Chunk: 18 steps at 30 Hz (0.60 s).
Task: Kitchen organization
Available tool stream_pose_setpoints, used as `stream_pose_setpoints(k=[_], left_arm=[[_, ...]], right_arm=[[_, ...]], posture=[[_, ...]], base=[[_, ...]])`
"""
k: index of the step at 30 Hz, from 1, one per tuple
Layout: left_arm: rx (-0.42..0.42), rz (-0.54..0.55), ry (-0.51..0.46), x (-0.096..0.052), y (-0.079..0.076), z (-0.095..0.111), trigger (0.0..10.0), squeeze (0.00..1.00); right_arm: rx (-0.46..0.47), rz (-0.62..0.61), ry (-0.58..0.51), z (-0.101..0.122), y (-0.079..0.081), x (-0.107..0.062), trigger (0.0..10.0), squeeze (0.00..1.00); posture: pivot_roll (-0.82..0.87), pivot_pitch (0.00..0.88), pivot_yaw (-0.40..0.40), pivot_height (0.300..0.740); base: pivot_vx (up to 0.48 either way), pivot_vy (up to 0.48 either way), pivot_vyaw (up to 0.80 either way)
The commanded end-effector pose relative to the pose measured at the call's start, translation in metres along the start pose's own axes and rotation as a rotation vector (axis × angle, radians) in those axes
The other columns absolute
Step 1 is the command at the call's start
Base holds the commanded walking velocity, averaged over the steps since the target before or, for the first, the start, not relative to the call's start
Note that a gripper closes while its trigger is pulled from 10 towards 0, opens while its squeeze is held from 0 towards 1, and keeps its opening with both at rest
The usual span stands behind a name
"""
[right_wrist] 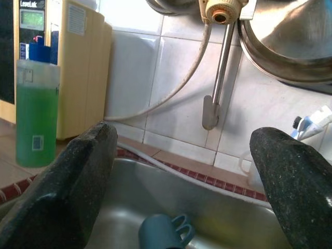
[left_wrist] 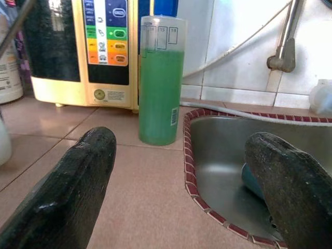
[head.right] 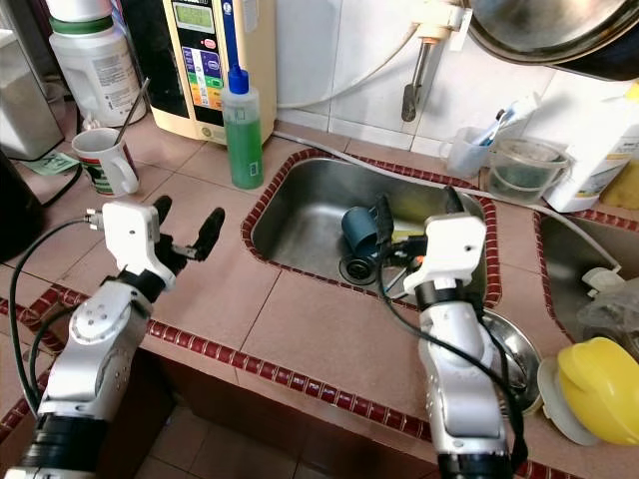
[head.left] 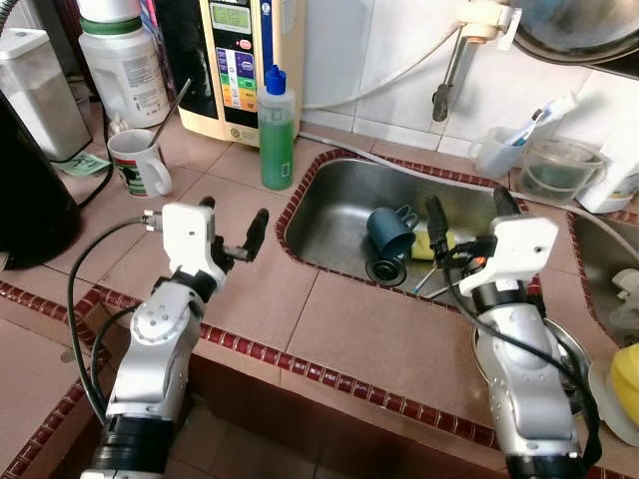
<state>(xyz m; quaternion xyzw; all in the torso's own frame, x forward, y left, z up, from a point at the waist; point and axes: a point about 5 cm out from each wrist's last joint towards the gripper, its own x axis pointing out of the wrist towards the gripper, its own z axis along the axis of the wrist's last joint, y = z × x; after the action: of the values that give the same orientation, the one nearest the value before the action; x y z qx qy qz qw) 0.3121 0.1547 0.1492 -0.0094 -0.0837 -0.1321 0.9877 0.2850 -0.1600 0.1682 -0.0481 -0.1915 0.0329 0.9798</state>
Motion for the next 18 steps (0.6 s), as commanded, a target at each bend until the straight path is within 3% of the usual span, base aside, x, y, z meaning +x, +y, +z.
stream_pose_setpoints(k=[1,10,18], left_arm=[[0.013,-0.004,-0.022,-0.001,-0.003,0.003,10.0,0.0],[0.023,-0.018,-0.017,-0.012,-0.008,-0.003,10.0,0.0],[0.038,-0.006,-0.052,-0.02,-0.011,0.008,10.0,0.0]], right_arm=[[-0.015,-0.006,-0.025,0.004,0.0,-0.002,10.0,0.0],[-0.037,-0.042,-0.013,-0.002,0.002,-0.01,10.0,0.0],[-0.056,-0.146,-0.042,0.012,-0.002,-0.023,10.0,0.0]], posture=[[0.04,0.0,-0.015,0.74],[0.05,0.0,-0.017,0.74],[0.03,0.0,-0.01,0.74]], base=[[0.0,0.0,0.0],[0.0,0.0,0.0],[0.0,0.0,0.0]])
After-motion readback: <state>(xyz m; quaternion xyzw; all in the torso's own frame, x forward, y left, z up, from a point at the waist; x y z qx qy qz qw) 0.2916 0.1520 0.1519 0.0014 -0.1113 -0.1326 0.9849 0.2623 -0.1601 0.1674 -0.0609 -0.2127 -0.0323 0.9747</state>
